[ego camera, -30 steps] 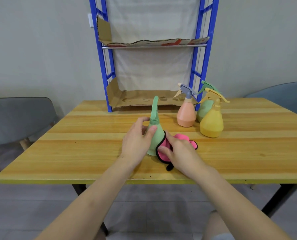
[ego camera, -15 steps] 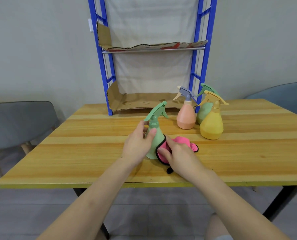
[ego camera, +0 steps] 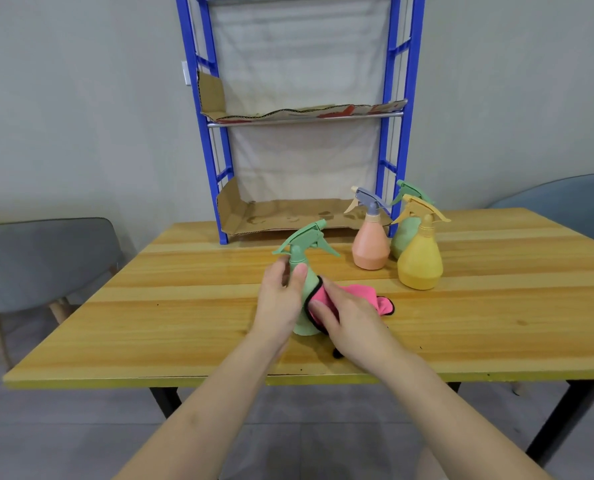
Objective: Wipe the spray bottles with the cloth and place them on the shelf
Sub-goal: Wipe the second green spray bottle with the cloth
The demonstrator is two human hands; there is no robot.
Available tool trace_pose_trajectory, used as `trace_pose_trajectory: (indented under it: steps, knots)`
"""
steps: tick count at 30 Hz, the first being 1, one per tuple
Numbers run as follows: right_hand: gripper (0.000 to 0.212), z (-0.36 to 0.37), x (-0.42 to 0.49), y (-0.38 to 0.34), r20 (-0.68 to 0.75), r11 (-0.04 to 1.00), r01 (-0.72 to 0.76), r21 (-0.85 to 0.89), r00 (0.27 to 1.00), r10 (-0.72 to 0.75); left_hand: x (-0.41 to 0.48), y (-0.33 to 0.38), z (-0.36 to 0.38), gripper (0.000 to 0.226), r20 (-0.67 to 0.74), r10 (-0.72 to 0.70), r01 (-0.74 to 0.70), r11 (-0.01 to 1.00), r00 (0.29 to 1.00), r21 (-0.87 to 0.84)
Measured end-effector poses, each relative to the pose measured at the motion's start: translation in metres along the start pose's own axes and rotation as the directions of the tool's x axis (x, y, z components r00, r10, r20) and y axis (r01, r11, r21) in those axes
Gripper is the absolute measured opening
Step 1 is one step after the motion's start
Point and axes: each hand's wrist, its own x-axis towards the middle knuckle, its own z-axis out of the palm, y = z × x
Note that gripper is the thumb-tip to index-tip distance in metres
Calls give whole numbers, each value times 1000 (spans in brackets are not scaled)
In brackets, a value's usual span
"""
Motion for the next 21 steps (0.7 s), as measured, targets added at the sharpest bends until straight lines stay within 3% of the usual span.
trace_pose_trajectory:
  steps: [2, 8, 11, 15, 18, 21]
  knots:
    - [63, 2, -4, 6, 58, 996, -48, -79, 997, 53, 0, -9, 1, 48, -35, -21, 19, 998, 999, -54]
    - [73, 9, -11, 6, 43, 1000, 5, 29, 999, -6, -3, -4, -5, 22, -52, -67, 54, 974, 996, -219]
    - [74, 10, -8, -6, -17, 988, 142, 68, 990, -141, 0, -4, -4, 24, -52, -114, 96, 957, 992, -273]
    - [61, 8, 0, -14, -58, 952, 305, 8, 951, -304, -6, 0, 4, 29, -28, -178, 158, 924, 984, -348]
    - [58, 0, 1, -13, -53, 962, 260, 82, 965, -257, -7, 4, 6, 28, -42, -153, 128, 923, 987, -362]
    - [52, -9, 2, -11, -32, 963, 107, 248, 994, -102, -7, 12, 3, 30, -35, -144, 119, 909, 989, -399]
